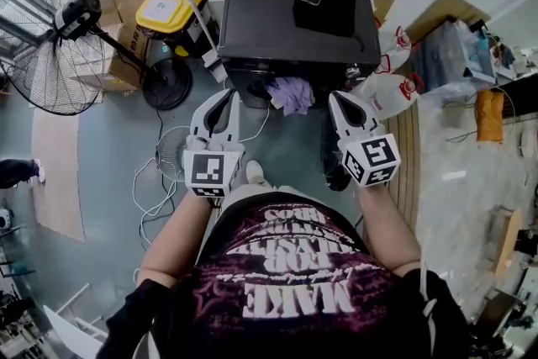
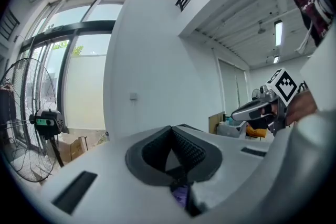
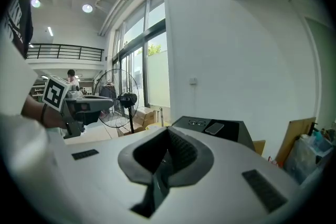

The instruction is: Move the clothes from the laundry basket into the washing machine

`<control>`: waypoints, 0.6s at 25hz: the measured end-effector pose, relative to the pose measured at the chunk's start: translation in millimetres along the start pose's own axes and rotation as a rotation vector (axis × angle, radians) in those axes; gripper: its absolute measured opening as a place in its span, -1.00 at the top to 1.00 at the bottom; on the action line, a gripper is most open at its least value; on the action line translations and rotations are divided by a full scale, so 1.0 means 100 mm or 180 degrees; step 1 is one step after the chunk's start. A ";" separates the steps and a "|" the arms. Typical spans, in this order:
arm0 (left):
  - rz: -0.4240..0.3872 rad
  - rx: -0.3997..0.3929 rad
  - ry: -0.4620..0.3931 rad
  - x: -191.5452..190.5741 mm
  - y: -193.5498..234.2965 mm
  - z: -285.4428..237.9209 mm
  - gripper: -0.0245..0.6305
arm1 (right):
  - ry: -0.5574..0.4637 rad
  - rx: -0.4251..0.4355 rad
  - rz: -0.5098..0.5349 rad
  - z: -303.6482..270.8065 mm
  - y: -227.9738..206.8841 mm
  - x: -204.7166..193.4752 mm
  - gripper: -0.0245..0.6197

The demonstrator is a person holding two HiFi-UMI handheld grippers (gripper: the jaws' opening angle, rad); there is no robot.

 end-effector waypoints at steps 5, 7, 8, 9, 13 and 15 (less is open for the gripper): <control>-0.0045 0.0014 -0.0059 0.12 -0.02 0.10 0.91 | -0.0099 0.0052 0.0070 0.13 0.08 0.08 0.91; -0.0053 0.0017 -0.0072 0.17 -0.04 0.14 0.91 | -0.0131 0.0074 0.0081 0.20 0.10 0.10 0.91; -0.0056 0.0018 -0.0076 0.19 -0.06 0.16 0.91 | -0.0144 0.0088 0.0087 0.24 0.11 0.11 0.91; -0.0061 0.0019 -0.0079 0.22 -0.08 0.18 0.91 | -0.0155 0.0100 0.0095 0.27 0.12 0.12 0.91; -0.0063 -0.0011 -0.0080 0.28 -0.21 0.26 0.91 | -0.0185 0.0133 0.0133 0.44 0.13 0.13 0.91; -0.0027 -0.0052 -0.0054 0.28 -0.31 0.30 0.91 | -0.0193 0.0136 0.0149 0.54 0.13 0.11 0.91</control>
Point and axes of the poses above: the fingertips, and each gripper's own axes: z backward along the fingers, y to its left, x out of its top, the point moved 5 cm from there along z, backward along the fingers, and after that the axes turned 14 degrees about -z, right-handed, at the moved point
